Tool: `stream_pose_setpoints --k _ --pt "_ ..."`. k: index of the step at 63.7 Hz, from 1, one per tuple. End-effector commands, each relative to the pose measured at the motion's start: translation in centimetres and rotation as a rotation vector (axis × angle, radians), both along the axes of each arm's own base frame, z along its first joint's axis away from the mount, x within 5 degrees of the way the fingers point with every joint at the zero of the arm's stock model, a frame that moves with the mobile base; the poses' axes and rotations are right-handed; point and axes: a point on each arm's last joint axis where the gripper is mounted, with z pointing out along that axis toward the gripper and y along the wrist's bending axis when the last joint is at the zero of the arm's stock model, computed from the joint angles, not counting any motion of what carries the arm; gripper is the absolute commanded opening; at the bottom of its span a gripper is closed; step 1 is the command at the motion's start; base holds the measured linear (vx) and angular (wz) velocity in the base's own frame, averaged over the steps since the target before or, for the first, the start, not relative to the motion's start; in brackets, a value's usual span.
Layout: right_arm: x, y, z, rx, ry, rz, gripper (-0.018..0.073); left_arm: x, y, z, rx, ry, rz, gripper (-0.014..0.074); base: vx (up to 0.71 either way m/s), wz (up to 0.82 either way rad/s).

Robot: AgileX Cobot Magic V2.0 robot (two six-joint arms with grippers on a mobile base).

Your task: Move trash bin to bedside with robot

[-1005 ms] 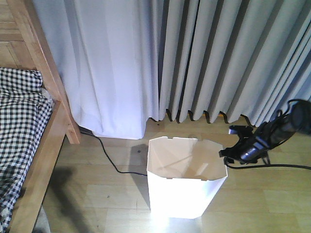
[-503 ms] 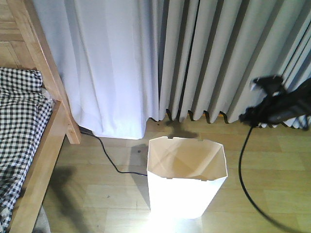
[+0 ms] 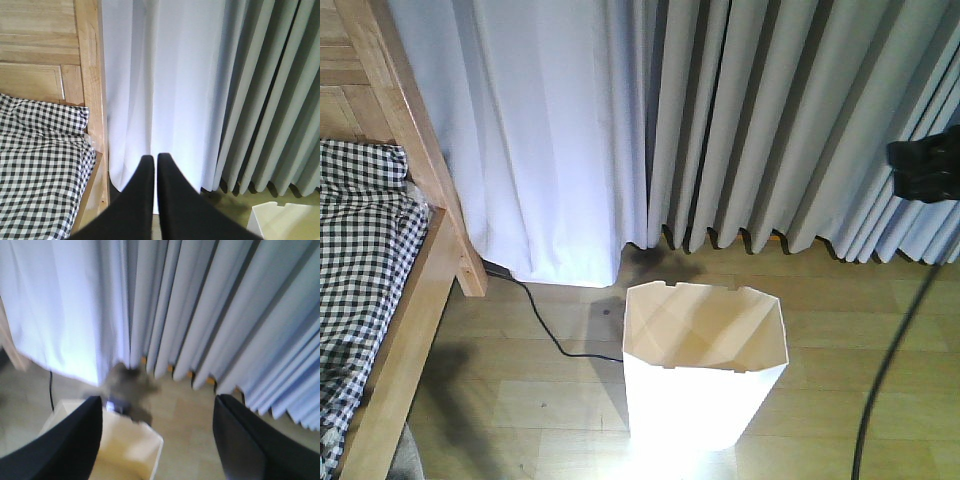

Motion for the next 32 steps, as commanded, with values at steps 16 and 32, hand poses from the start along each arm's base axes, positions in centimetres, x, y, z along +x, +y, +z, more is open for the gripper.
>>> stream_pose_setpoints --k 16,32 --pt "-10.3 1.5 1.6 0.033 -0.306 -0.022 0.0473 0.0 0.0 0.3 -0.010 -0.072 0.005 -0.0006 0.00 0.00" --pt "-15.9 2.3 -0.3 0.027 -0.520 0.018 0.0473 0.0 0.0 0.3 -0.010 -0.072 0.005 -0.0006 0.00 0.00"
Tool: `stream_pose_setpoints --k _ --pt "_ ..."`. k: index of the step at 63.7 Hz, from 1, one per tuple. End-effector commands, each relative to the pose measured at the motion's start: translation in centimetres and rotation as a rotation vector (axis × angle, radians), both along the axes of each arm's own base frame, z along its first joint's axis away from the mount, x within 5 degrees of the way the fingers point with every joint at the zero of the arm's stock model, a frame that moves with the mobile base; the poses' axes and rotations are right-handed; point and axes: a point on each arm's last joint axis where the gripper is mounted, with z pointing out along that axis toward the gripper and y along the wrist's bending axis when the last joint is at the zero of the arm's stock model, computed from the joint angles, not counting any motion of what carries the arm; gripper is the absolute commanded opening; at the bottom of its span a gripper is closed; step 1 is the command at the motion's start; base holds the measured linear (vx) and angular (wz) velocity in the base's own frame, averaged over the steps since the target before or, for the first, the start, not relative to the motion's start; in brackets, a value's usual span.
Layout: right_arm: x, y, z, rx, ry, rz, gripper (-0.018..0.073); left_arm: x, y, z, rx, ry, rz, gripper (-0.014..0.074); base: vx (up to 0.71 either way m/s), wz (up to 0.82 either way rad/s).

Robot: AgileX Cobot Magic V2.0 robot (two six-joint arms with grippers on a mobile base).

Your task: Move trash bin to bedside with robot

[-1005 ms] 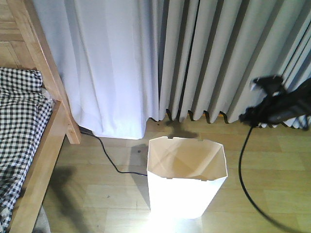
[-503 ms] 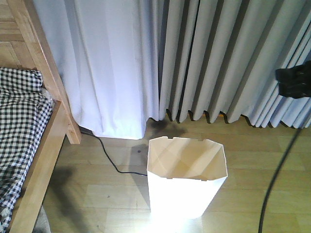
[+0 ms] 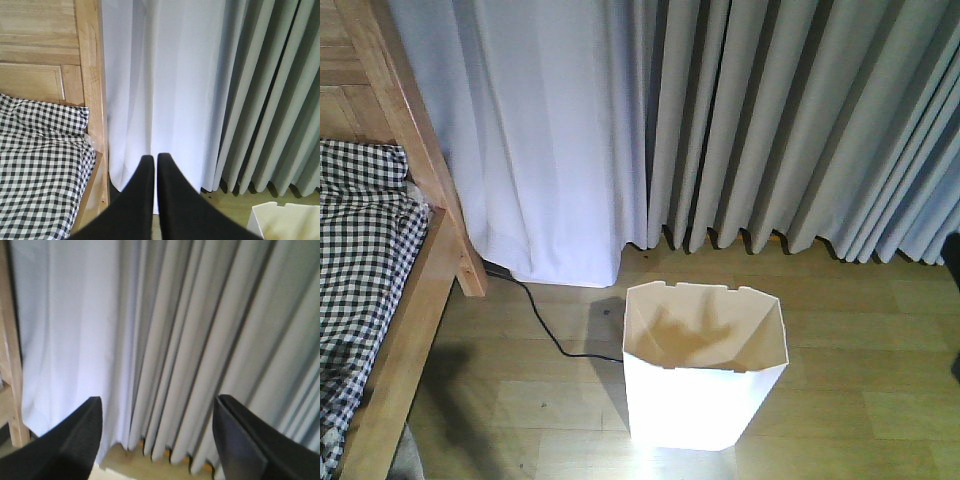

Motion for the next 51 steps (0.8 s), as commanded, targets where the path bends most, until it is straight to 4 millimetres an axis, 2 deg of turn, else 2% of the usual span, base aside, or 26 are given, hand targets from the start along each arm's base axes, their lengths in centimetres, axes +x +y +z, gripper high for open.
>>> stream_pose_setpoints --k 1,13,20,26,30,33,40,51 --pt "-1.3 -0.2 0.9 0.012 -0.143 -0.024 0.0473 0.0 0.0 0.3 -0.010 -0.072 0.005 -0.0006 0.00 0.00" --pt "-3.7 0.3 -1.3 0.031 -0.200 0.024 0.0473 0.0 0.0 0.3 -0.010 -0.072 0.005 -0.0006 0.00 0.00" --pt "-3.9 0.6 -2.2 0.023 -0.171 0.058 0.0473 0.0 0.0 0.3 -0.010 -0.072 0.005 -0.0006 0.00 0.00" --pt "-3.9 0.5 -2.2 -0.011 -0.178 0.042 0.0445 0.0 0.0 0.3 -0.010 -0.072 0.005 -0.0006 0.00 0.00" --pt "-3.9 0.4 -2.2 -0.028 -0.172 0.039 0.0377 0.0 0.0 0.3 -0.010 -0.072 0.005 -0.0006 0.00 0.00" --pt "-3.9 0.4 -2.3 -0.033 -0.171 0.037 0.0280 0.0 0.0 0.3 -0.010 -0.072 0.005 -0.0006 0.00 0.00" --pt "-3.9 0.4 -2.2 -0.012 -0.175 0.027 -0.0006 0.0 0.0 0.3 -0.010 -0.072 0.005 -0.0006 0.00 0.00" --pt "-3.9 0.4 -2.0 0.029 -0.186 0.024 -0.0010 0.0 0.0 0.3 -0.010 -0.072 0.005 -0.0006 0.00 0.00"
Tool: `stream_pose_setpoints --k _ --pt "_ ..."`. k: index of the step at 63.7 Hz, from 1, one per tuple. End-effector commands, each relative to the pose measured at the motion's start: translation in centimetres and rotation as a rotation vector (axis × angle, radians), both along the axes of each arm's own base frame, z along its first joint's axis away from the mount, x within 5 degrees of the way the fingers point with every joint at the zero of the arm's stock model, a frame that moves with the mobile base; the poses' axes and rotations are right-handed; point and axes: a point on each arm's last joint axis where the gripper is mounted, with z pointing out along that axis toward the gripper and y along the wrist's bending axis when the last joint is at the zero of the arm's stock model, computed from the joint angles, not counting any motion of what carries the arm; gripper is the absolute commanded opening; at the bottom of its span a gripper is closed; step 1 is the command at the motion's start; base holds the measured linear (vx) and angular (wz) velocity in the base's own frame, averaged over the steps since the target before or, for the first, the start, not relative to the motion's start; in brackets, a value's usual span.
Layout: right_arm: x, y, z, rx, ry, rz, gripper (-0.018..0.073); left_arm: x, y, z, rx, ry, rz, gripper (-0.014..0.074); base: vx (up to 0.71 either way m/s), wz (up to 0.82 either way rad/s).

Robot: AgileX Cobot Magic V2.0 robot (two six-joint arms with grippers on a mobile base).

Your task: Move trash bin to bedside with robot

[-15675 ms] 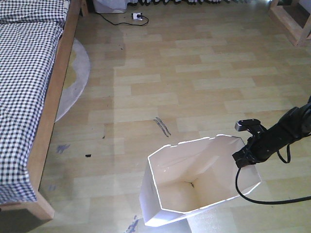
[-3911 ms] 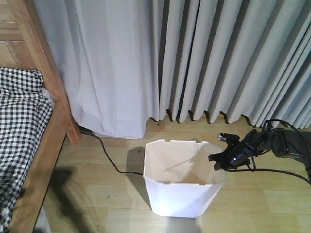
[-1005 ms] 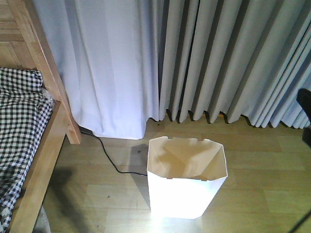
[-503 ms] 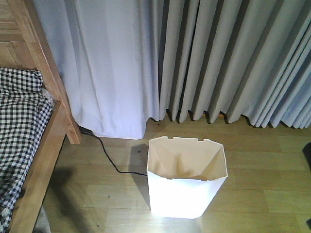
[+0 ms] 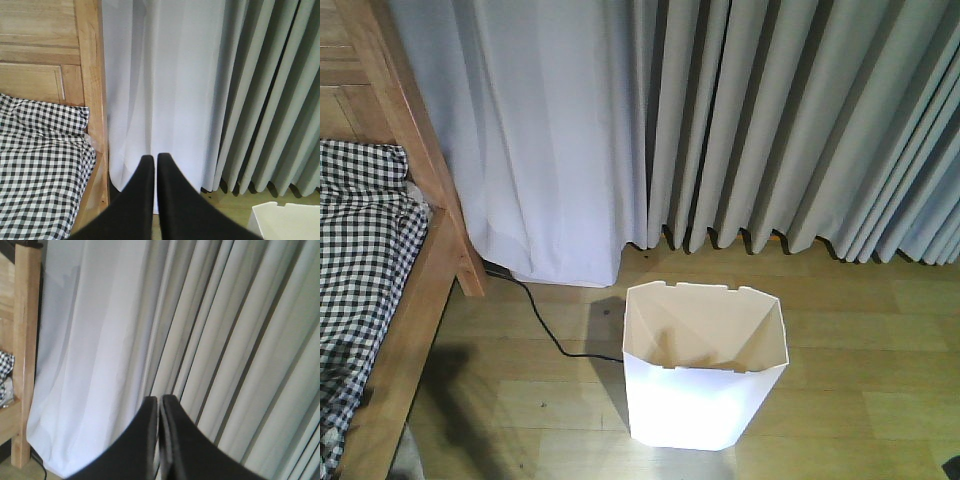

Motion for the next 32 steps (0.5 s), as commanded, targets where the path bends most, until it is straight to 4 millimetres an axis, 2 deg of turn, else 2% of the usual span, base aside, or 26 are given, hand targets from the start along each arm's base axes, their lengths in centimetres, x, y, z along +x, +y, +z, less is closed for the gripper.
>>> stream_pose_setpoints --k 1,32 --pt "-0.02 -0.26 1.35 0.048 -0.068 -0.031 -0.0010 0.04 0.02 0.30 -0.010 -0.072 0.005 -0.0006 0.00 0.00" --pt "0.06 -0.70 1.54 0.057 -0.087 -0.079 -0.0009 0.04 0.02 0.30 -0.010 -0.072 0.005 -0.0006 0.00 0.00"
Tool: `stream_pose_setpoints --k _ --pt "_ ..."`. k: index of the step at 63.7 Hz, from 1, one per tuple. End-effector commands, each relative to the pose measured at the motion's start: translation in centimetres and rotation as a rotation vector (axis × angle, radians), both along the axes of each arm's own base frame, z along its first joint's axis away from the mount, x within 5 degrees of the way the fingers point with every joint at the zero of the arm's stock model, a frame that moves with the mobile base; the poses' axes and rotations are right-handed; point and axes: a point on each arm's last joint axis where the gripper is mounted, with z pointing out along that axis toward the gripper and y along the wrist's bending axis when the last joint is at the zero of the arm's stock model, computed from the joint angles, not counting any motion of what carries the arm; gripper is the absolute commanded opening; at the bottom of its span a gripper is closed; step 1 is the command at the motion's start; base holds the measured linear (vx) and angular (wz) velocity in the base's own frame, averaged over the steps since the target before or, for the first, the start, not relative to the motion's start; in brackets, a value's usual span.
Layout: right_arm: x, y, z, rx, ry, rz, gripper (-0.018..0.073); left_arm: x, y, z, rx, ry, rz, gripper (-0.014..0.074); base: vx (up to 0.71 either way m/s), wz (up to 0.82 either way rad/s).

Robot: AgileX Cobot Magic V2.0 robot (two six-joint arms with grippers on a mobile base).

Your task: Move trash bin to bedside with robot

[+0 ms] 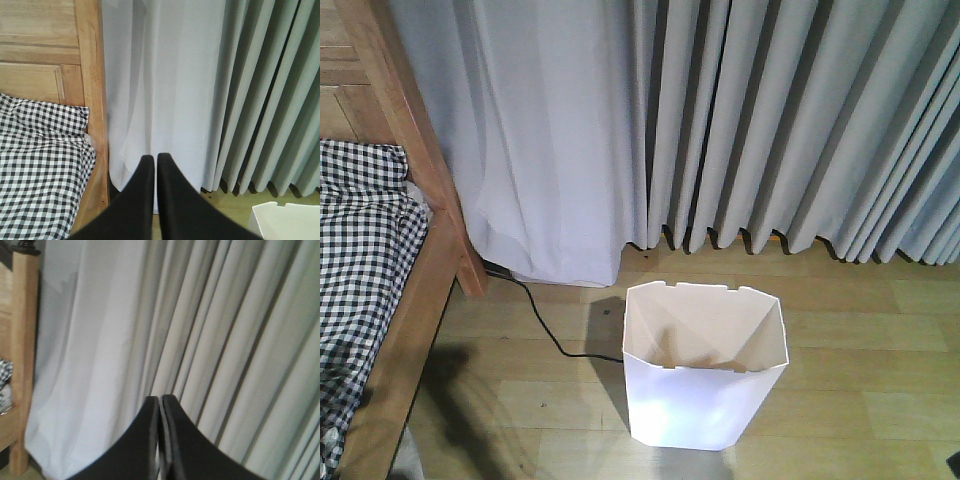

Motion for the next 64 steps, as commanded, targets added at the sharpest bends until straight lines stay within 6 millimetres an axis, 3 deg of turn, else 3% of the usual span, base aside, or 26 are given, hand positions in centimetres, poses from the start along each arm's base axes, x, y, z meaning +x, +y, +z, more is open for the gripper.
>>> stream_pose_setpoints --k 1,12,21,39,55,64 --pt "0.0 -0.7 1.4 0.054 -0.076 -0.080 -0.0009 0.0 0.0 0.3 -0.010 -0.072 0.005 -0.0006 0.00 0.00" --pt "0.2 -2.3 1.2 0.166 -0.041 -0.258 -0.0009 0.0 0.0 0.3 -0.010 -0.072 0.005 -0.0006 0.00 0.00" --pt "0.1 -3.1 1.1 0.148 -0.048 -0.339 -0.0009 0.0 0.0 0.3 -0.010 -0.072 0.005 -0.0006 0.00 0.00" --pt "1.8 -2.2 -4.3 0.118 -0.056 -0.201 -0.0009 0.0 0.0 0.3 -0.010 -0.072 0.005 -0.0006 0.00 0.00" --pt "2.0 -2.4 -6.6 0.163 -0.071 -0.237 -0.0009 0.0 0.0 0.3 -0.010 -0.072 0.005 -0.0006 0.00 0.00" --pt "2.0 -2.6 -6.6 0.162 -0.072 -0.277 -0.0009 0.0 0.0 0.3 -0.010 -0.071 0.005 -0.0006 0.00 0.00"
